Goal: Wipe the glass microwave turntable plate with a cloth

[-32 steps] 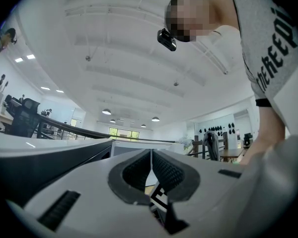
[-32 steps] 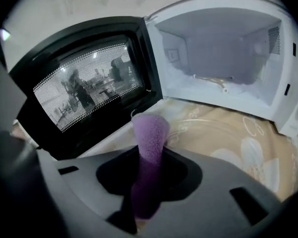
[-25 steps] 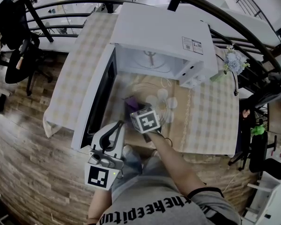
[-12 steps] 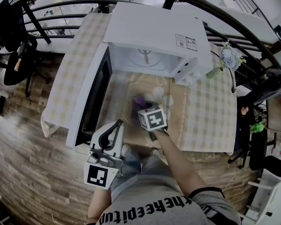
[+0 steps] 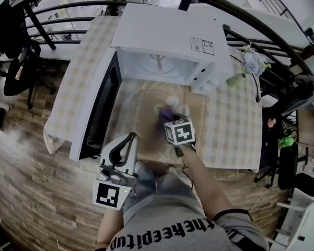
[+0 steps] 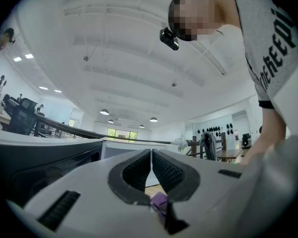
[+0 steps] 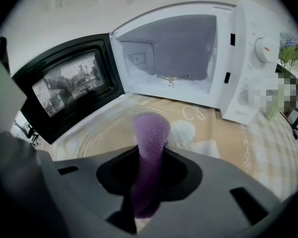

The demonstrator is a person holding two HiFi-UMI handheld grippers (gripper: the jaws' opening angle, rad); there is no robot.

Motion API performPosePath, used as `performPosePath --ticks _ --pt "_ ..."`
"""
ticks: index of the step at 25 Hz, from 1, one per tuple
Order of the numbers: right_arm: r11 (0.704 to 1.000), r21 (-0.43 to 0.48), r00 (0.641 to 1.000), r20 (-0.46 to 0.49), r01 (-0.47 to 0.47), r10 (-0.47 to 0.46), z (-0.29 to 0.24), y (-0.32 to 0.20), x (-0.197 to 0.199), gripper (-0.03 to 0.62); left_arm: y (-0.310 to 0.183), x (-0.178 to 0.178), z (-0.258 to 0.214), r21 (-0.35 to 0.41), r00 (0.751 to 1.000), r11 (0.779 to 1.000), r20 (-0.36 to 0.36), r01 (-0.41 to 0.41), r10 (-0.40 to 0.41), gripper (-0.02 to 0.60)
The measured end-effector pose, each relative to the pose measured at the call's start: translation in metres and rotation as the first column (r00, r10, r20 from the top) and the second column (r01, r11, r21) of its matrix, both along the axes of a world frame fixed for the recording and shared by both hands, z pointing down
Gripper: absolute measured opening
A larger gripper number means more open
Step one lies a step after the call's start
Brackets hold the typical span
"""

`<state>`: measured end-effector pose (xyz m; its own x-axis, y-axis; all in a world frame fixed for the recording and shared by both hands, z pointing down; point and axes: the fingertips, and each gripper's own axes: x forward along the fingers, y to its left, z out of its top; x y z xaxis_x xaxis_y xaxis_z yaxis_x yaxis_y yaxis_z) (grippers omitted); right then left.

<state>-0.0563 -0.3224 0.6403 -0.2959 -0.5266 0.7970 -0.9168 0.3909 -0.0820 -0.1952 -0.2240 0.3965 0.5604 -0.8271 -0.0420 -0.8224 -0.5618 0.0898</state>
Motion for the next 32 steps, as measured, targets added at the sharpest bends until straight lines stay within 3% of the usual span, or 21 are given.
performPosePath --ticks 9,16,19,21,26,29,32 --pt "0.998 -0.003 0.998 -0.025 -0.055 0.055 0.0 0.004 0.04 0.106 0.001 0.003 -0.002 0.003 1.0 1.0 -0.004 0.007 -0.007 0.014" --pt "0.998 -0.001 0.998 -0.039 -0.056 0.056 -0.002 0.006 0.037 0.106 0.002 0.001 -0.001 -0.001 1.0 1.0 -0.005 0.012 -0.012 0.014" --pt "1.0 0.003 1.0 0.004 -0.015 0.015 -0.009 0.012 0.014 0.106 0.0 -0.001 -0.003 0.007 1.0 1.0 -0.011 0.021 -0.021 0.014" --pt "1.0 -0.002 0.998 0.052 0.021 -0.021 -0.012 0.019 -0.01 0.106 -0.006 -0.005 -0.017 0.058 0.998 0.997 -0.041 0.046 -0.044 0.014" --pt "0.996 -0.022 0.977 0.198 0.087 -0.081 -0.022 0.033 -0.074 0.106 -0.01 -0.01 -0.033 0.104 0.995 0.993 -0.077 0.064 -0.056 0.014" --pt "0.992 -0.033 0.963 0.247 0.122 -0.11 -0.023 0.039 -0.104 0.106 -0.008 -0.018 -0.021 0.067 0.996 0.995 -0.049 0.08 -0.076 0.014" --pt "0.987 -0.05 0.967 0.215 0.153 -0.139 -0.007 0.045 -0.117 0.106 -0.005 -0.022 -0.014 0.043 0.996 0.996 -0.035 0.08 -0.079 0.014"
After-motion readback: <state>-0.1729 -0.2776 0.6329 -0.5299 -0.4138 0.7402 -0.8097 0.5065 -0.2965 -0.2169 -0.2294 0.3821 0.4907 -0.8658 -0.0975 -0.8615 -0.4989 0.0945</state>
